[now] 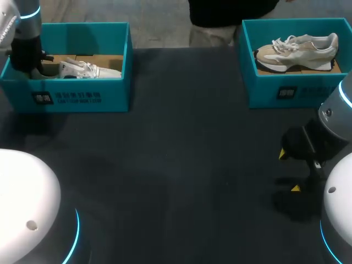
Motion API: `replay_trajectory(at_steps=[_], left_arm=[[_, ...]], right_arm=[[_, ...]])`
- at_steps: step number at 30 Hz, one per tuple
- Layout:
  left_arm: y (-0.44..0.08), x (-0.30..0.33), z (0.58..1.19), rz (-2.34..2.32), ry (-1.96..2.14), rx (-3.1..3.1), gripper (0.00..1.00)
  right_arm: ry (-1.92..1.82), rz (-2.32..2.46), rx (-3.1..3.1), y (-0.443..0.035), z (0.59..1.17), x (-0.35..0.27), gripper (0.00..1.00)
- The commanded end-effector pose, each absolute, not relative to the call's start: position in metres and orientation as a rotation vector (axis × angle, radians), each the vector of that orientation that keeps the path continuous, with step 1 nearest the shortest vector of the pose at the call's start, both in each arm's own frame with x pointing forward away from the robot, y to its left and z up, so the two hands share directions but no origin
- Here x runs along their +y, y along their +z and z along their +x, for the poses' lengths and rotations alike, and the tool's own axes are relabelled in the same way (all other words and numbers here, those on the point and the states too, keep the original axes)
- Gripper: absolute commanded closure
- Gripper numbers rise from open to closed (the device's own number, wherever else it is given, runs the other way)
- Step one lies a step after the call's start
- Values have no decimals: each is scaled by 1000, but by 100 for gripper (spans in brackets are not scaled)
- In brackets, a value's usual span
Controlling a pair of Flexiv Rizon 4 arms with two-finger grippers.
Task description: Take the shoe out of the shoebox, open the shoe tongue, remove and reinsert the insole, then place the shoe into the shoebox
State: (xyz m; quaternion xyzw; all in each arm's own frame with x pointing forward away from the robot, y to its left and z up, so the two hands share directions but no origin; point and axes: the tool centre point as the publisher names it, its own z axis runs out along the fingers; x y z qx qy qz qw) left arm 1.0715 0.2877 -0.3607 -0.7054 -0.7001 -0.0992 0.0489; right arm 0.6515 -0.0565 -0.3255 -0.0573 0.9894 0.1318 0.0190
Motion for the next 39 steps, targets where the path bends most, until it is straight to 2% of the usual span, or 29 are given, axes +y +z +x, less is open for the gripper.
replay_trajectory(at_steps=[1,31,32,36,37,39], left_arm=[[-366,288,1076,-2137,-292,-2133,100],[-386,291,1074,-2167,-216,-2126,100],[-386,291,1074,-2166,-211,-2129,98],[-386,292,1074,-2166,-201,-2144,50],[-385,292,1074,-2170,-199,-2150,32],[-382,292,1074,-2180,-200,-2168,11]], right_arm=[[404,-177,3070,-326,650,-56,0],[404,-177,3070,-326,650,-56,0],[404,-177,3070,-326,650,-56,0],[404,-177,3070,-326,650,-56,0],[404,-177,3070,-326,650,-56,0],[404,-177,3070,-326,650,-56,0]])
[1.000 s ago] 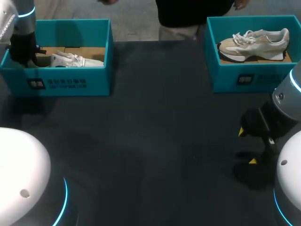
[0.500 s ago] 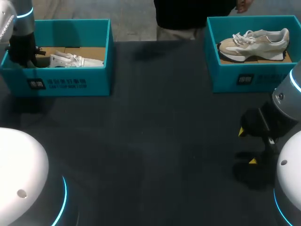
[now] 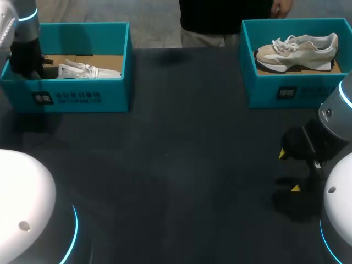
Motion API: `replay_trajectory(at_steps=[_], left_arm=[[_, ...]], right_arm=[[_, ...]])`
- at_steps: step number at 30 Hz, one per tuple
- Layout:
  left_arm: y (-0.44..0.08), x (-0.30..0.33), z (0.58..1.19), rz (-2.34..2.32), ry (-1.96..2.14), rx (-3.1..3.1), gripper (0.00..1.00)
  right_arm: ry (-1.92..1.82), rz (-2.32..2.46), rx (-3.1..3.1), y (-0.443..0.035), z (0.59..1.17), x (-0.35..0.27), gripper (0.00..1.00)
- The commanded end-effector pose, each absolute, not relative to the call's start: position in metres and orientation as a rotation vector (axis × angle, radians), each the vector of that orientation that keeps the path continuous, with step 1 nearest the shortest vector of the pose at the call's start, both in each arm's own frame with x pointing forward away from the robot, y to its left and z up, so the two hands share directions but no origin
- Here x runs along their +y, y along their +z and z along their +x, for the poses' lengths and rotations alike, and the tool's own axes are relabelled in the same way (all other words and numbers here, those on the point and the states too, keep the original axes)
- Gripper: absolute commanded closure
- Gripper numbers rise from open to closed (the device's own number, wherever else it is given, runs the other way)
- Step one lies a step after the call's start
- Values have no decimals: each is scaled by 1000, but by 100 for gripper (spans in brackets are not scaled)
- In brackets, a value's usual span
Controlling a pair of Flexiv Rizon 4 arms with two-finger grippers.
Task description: Take the shoe out of the shoebox, open the shoe tongue, remove and reinsert the insole, then place the shoe into the shoebox
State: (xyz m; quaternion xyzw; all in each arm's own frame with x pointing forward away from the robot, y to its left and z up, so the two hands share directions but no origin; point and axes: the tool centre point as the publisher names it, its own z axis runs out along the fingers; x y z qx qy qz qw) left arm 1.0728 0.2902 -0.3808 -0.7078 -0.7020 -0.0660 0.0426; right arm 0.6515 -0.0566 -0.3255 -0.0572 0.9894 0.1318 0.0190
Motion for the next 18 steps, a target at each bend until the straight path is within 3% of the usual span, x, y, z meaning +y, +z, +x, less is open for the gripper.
replay_trajectory(at_steps=[1,18], left_arm=[[-380,292,1075,-2187,-193,-2177,0],[-313,272,1076,-2291,-159,-2252,0]], right_arm=[[404,-177,3070,-326,650,-56,0],[404,-177,3070,-326,650,-56,0]])
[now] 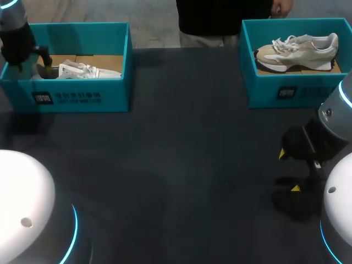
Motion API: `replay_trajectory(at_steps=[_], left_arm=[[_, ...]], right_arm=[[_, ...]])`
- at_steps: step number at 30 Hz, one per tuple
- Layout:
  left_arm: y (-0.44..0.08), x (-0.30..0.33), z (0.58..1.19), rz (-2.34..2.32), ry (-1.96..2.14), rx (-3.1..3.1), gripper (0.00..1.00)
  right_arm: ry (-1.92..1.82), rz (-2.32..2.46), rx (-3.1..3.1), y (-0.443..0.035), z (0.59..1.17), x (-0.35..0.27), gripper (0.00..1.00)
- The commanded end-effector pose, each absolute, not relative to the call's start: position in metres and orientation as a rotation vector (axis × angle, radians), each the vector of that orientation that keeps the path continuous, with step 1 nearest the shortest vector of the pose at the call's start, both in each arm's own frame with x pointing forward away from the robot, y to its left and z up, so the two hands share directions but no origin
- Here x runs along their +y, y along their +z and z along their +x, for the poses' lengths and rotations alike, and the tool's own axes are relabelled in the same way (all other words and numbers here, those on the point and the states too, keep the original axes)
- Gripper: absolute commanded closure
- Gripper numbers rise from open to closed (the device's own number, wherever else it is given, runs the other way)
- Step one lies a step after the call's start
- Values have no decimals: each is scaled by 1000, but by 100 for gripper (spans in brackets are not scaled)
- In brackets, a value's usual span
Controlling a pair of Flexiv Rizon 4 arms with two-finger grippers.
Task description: Take the shoe out of the shoebox, open the shoe tongue, remove and reinsert the insole, then place the shoe into the shoebox
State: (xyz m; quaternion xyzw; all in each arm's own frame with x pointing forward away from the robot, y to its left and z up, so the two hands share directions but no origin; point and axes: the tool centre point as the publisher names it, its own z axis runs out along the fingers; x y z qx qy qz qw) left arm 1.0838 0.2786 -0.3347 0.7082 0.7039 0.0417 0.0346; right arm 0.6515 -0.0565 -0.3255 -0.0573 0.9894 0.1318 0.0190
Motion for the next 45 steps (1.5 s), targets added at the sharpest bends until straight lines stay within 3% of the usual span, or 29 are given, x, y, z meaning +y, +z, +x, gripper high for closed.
replay_trajectory(at_steps=[1,27,45], left_arm=[[-310,271,1075,2189,161,2139,0],[-194,287,1018,2236,125,2127,0],[-174,280,991,2277,94,2091,0]], right_arm=[[404,-177,3070,-326,650,-56,0],[404,-177,3070,-326,650,-56,0],[404,-177,3070,-326,650,-56,0]])
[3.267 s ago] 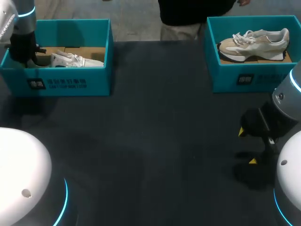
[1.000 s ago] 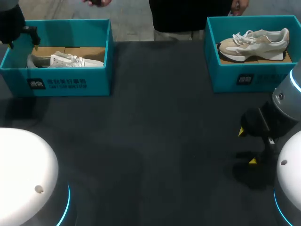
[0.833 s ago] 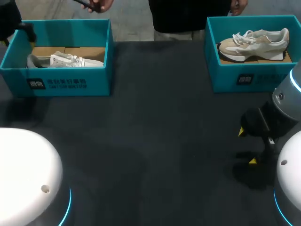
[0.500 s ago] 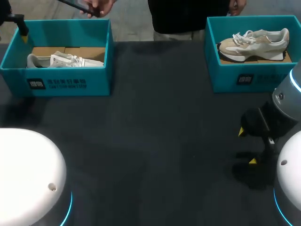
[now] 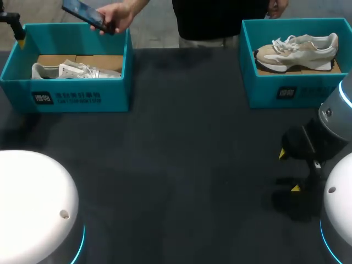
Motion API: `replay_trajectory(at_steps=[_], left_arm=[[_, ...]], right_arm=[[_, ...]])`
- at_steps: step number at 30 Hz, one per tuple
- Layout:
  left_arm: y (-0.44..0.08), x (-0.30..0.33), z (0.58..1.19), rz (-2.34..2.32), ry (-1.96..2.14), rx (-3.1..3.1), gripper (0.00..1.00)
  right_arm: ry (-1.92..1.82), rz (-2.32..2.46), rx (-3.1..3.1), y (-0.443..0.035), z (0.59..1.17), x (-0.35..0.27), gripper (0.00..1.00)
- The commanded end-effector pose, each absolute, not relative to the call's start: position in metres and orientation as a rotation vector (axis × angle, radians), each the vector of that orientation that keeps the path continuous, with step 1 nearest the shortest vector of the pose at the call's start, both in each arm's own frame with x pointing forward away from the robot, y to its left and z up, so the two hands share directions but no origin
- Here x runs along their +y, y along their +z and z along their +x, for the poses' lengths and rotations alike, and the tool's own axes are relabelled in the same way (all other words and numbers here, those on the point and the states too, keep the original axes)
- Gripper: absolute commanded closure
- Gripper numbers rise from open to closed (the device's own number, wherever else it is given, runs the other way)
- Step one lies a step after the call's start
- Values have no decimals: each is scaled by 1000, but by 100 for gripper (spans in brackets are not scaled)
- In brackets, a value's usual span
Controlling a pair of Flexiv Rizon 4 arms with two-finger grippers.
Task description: Take the shoe out of the shoebox, open the shoe tongue, remove and reinsert the insole, then place the shoe into the shoebox
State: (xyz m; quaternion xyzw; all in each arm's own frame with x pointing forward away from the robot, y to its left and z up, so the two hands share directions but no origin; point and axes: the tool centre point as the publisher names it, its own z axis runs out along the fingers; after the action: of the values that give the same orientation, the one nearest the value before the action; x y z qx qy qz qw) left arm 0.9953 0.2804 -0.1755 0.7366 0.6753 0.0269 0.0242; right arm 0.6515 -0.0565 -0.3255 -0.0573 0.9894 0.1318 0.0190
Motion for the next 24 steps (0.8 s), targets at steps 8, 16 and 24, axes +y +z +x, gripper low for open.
replay_trajectory(at_steps=[8,16,24], left_arm=[[-174,280,991,2277,94,2091,0],[-174,280,991,2277,94,2091,0],[-174,280,991,2277,94,2091,0]], right_arm=[[404,-177,3070,-326,650,-56,0],[262,73,3139,-321,681,-69,0],[51,542,3120,-293,726,-92,0]])
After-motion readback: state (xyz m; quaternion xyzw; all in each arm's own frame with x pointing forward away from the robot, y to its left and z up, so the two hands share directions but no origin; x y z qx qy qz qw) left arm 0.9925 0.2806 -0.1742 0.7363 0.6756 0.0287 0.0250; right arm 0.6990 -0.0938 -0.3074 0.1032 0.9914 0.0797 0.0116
